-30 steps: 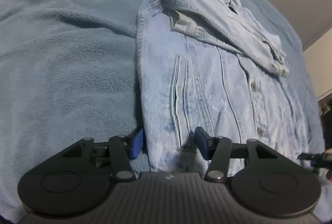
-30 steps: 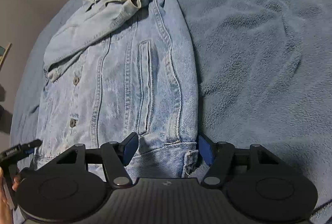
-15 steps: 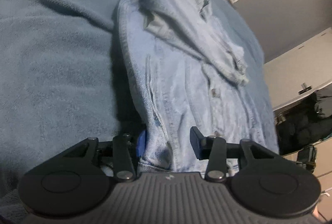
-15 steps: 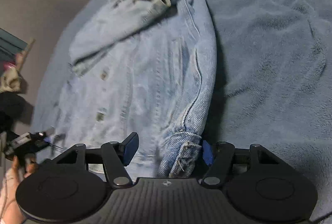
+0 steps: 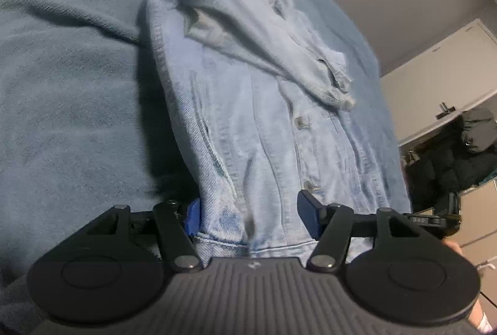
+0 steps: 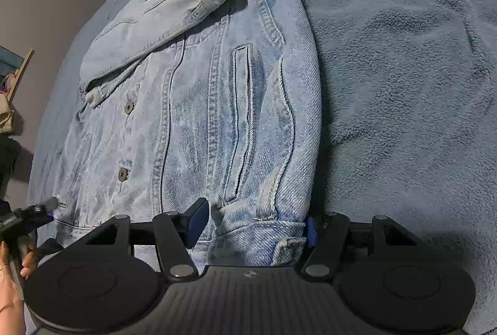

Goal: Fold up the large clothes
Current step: 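Grasp the hem with the left gripper while the right gripper grasps the hem corner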

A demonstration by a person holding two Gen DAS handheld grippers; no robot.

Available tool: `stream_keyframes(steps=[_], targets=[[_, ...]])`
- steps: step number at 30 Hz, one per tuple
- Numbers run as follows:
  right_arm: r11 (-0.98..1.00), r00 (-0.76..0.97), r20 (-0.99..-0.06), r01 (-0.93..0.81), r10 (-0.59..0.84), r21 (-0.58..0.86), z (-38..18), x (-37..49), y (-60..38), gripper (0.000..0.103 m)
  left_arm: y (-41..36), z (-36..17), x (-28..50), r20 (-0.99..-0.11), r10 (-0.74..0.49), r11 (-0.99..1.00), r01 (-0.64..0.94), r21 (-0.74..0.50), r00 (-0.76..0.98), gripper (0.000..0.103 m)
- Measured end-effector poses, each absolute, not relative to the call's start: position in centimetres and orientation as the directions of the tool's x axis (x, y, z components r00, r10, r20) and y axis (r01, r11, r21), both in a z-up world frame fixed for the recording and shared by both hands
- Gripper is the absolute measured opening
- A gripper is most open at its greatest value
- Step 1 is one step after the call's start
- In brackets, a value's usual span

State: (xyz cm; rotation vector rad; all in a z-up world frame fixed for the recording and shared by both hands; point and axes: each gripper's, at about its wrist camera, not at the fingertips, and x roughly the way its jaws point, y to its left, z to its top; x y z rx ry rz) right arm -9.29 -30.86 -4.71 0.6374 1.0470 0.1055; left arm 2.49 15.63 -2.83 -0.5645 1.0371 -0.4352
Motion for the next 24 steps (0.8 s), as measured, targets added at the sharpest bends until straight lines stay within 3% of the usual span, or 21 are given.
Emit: stream_keyframes(steps=[3, 11, 12, 15, 17, 18, 24], targets=[[0.814, 0.517, -0.769, 0.213, 0.376, 0.541, -4.6, -9.4, -30.9, 0.063, 14.2, -3.7, 3.1, -0.78, -0.497, 0.852, 0.044, -0.522, 0.381, 0.06], [0.825, 0.501, -0.782, 0.209, 0.371, 0.525, -4.9, -9.3, -30.3, 0.062, 13.3, -3.3, 2.9, -0.803, -0.459, 0.879, 0.063, -0.472, 0.38, 0.059], [0.828, 0.502, -0.783, 0.208, 0.367, 0.522, -4.8, -9.3, -30.2, 0.062, 13.5, -3.1, 2.8, -0.796, -0.464, 0.875, 0.063, -0.479, 0.389, 0.054], [0.82, 0.529, -0.764, 0.202, 0.37, 0.536, -4.4, -9.5, -30.4, 0.049, 15.3, -3.0, 2.5, -0.769, -0.468, 0.855, 0.004, -0.518, 0.435, 0.021], [0.813, 0.554, -0.741, 0.182, 0.379, 0.552, -4.0, -9.7, -30.6, 0.032, 16.8, -2.9, 2.3, -0.714, -0.513, 0.804, -0.025, -0.594, 0.477, 0.016], [0.81, 0.569, -0.727, 0.169, 0.385, 0.562, -3.7, -9.7, -30.6, 0.03, 17.1, -2.7, 2.2, -0.691, -0.527, 0.787, -0.021, -0.616, 0.494, 0.012], [0.775, 0.684, -0.608, 0.097, 0.404, 0.625, -1.7, -10.2, -30.9, 0.025, 17.6, -1.9, 1.7, -0.615, -0.588, 0.739, 0.039, -0.673, 0.525, 0.011]])
